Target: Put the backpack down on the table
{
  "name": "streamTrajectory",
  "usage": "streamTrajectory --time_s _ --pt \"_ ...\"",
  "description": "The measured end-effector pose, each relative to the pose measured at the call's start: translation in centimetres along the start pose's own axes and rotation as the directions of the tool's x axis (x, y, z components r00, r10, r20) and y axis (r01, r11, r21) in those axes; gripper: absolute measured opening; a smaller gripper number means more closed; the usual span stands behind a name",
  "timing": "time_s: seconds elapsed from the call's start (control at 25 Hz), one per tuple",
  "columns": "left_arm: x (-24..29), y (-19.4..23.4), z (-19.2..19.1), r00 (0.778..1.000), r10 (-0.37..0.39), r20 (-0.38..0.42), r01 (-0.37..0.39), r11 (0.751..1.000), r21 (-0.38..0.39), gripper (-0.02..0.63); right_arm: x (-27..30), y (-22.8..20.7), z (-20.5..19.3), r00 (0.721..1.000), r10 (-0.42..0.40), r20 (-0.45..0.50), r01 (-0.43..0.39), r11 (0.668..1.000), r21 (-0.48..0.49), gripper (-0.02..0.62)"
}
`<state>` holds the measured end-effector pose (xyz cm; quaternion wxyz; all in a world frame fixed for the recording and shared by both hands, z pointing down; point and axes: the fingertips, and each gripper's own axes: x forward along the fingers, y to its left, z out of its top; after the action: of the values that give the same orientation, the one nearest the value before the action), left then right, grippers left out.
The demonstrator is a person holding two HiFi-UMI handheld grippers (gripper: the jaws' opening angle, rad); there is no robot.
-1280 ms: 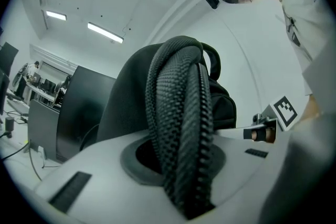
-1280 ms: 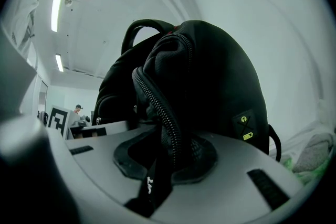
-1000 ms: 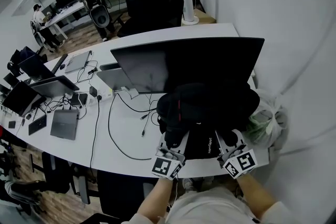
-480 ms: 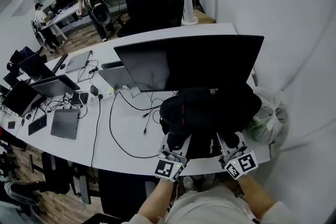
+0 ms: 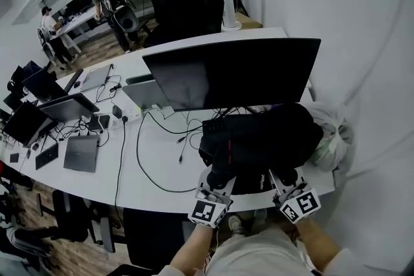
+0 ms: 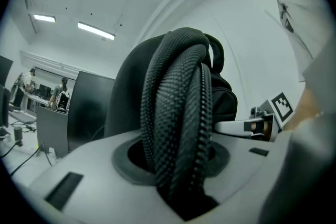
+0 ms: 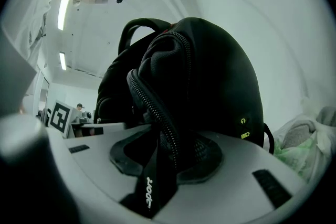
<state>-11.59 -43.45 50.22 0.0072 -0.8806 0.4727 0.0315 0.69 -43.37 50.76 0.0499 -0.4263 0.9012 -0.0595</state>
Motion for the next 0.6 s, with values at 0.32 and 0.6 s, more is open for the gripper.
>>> streamTrajectory --time_s 0.32,0.6 --pt "-1.7 -1.0 -0.6 0.999 -0.035 -0.028 0.036 0.999 0.013 0.144 -1.9 1.0 -0.8 0.999 -0.020 -0.024 0.020 1.000 -0.021 0.155" --pt "-2.6 -1.9 -0.8 0.997 -0.067 -0.040 0.068 0.997 0.023 0.187 -3.0 1.7 -1.2 0.999 -0.032 -0.027 0.031 0.998 -0.051 0.173"
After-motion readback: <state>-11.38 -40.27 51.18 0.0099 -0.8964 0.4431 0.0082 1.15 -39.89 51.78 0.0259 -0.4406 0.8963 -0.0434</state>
